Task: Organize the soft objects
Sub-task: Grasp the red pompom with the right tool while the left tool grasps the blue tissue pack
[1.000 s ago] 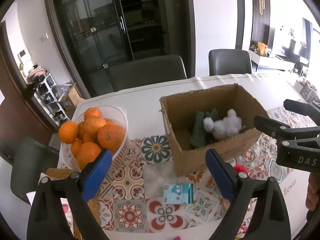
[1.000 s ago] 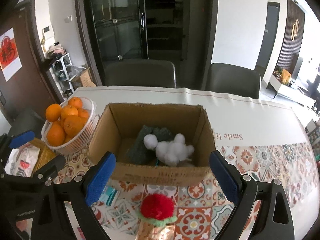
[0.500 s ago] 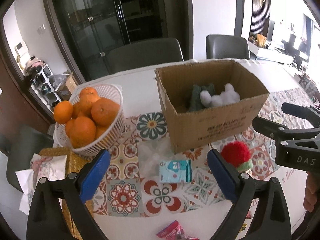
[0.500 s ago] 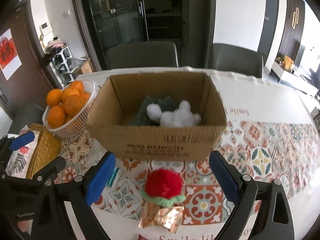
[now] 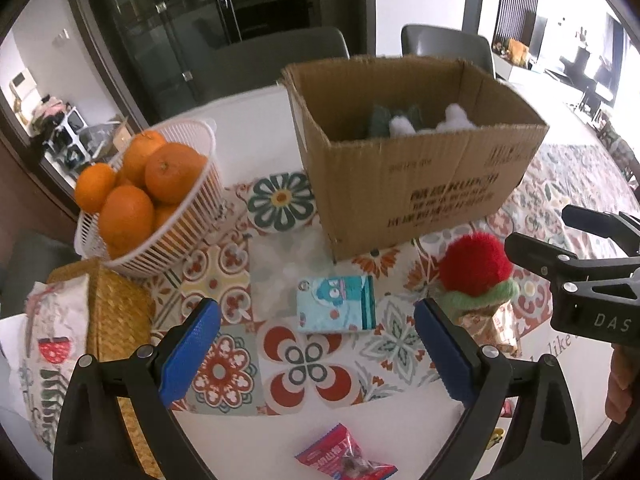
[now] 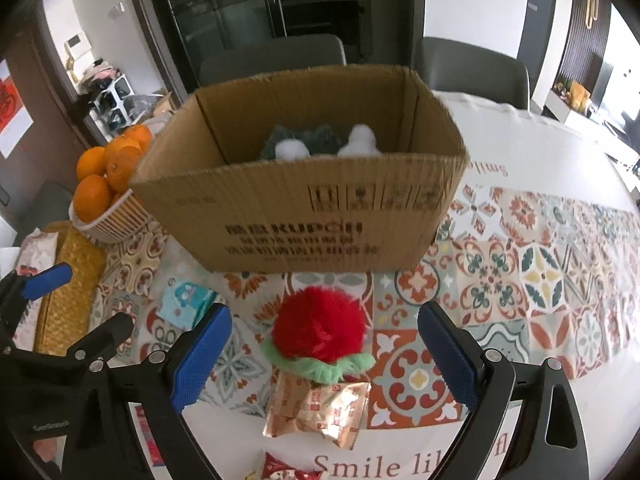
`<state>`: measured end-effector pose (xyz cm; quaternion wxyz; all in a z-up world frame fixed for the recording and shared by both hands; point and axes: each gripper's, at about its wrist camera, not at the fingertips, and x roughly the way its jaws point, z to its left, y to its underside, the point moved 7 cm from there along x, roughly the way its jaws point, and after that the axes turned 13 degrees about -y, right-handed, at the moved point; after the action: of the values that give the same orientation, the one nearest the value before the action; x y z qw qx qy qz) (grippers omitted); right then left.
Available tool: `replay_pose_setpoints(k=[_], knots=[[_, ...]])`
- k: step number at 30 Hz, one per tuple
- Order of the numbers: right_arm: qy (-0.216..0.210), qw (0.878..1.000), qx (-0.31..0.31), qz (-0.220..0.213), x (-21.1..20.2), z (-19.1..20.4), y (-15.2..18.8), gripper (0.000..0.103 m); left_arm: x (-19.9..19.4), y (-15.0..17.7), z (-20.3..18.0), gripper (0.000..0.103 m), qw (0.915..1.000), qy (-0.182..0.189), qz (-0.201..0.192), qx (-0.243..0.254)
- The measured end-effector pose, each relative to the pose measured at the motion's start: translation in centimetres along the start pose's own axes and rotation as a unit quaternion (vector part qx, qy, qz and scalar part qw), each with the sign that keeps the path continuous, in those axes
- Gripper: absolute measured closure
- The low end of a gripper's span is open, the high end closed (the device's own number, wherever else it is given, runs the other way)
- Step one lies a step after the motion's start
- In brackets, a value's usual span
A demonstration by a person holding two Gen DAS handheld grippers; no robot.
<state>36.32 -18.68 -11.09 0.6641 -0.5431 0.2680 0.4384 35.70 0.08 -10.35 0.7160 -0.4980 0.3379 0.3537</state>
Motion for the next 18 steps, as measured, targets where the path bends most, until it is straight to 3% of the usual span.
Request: replay_pose_setpoints(k=[18], knots=[[-0.014,0.998,0.031,0.057,5.5,-2.0,2.2,0.008,6.0,1.4,-1.9,0.004,0.9978,0.028,0.060,0.007]])
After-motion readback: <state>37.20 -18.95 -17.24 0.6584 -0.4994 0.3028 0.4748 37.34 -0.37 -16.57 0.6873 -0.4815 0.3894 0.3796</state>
